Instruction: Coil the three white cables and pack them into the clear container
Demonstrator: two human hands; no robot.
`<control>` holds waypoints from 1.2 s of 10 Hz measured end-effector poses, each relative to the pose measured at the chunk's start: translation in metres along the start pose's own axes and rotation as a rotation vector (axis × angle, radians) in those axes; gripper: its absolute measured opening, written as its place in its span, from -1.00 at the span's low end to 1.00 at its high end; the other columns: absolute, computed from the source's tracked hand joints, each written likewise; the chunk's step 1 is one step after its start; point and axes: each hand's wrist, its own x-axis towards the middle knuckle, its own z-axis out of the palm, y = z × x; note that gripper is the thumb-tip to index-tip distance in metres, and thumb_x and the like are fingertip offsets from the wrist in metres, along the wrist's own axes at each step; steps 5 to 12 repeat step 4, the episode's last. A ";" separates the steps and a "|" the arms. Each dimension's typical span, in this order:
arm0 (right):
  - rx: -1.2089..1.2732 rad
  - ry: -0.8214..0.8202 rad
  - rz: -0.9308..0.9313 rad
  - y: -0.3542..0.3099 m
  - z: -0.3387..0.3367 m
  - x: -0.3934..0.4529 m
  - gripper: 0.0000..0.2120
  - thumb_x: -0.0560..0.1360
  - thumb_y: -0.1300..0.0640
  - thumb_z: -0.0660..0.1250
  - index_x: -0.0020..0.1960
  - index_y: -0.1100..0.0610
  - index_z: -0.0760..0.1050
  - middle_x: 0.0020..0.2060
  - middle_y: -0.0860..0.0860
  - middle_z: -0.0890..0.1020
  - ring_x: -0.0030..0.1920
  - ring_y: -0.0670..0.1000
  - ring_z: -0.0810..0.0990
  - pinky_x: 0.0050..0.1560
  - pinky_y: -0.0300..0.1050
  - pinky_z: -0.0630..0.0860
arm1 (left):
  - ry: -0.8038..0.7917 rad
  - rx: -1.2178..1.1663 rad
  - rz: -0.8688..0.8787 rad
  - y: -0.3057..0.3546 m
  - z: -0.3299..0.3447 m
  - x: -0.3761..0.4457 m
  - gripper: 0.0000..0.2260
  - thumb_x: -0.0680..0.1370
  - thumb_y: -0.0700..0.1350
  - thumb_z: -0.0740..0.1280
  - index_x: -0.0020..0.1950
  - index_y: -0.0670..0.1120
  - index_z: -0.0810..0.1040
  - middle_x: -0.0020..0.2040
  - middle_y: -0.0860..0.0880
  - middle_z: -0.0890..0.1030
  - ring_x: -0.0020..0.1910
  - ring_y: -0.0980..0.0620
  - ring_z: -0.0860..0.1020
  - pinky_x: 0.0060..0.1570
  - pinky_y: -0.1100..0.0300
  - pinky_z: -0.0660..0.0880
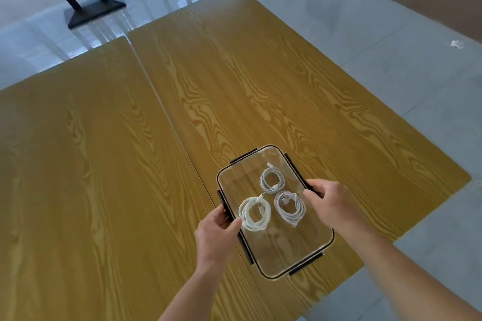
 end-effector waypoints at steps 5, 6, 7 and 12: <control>-0.015 -0.089 -0.021 -0.031 -0.010 0.004 -0.55 0.57 -0.02 0.32 0.42 0.09 0.46 0.33 0.01 0.58 0.33 0.00 0.54 0.36 -0.05 0.46 | -0.017 -0.123 -0.036 -0.004 -0.014 0.000 -0.51 0.52 -0.07 0.44 0.43 -0.02 0.44 0.21 0.05 0.61 0.09 0.24 0.57 0.15 0.25 0.51; -0.015 -0.089 -0.021 -0.031 -0.010 0.004 -0.55 0.57 -0.02 0.32 0.42 0.09 0.46 0.33 0.01 0.58 0.33 0.00 0.54 0.36 -0.05 0.46 | -0.017 -0.123 -0.036 -0.004 -0.014 0.000 -0.51 0.52 -0.07 0.44 0.43 -0.02 0.44 0.21 0.05 0.61 0.09 0.24 0.57 0.15 0.25 0.51; -0.015 -0.089 -0.021 -0.031 -0.010 0.004 -0.55 0.57 -0.02 0.32 0.42 0.09 0.46 0.33 0.01 0.58 0.33 0.00 0.54 0.36 -0.05 0.46 | -0.017 -0.123 -0.036 -0.004 -0.014 0.000 -0.51 0.52 -0.07 0.44 0.43 -0.02 0.44 0.21 0.05 0.61 0.09 0.24 0.57 0.15 0.25 0.51; -0.015 -0.089 -0.021 -0.031 -0.010 0.004 -0.55 0.57 -0.02 0.32 0.42 0.09 0.46 0.33 0.01 0.58 0.33 0.00 0.54 0.36 -0.05 0.46 | -0.017 -0.123 -0.036 -0.004 -0.014 0.000 -0.51 0.52 -0.07 0.44 0.43 -0.02 0.44 0.21 0.05 0.61 0.09 0.24 0.57 0.15 0.25 0.51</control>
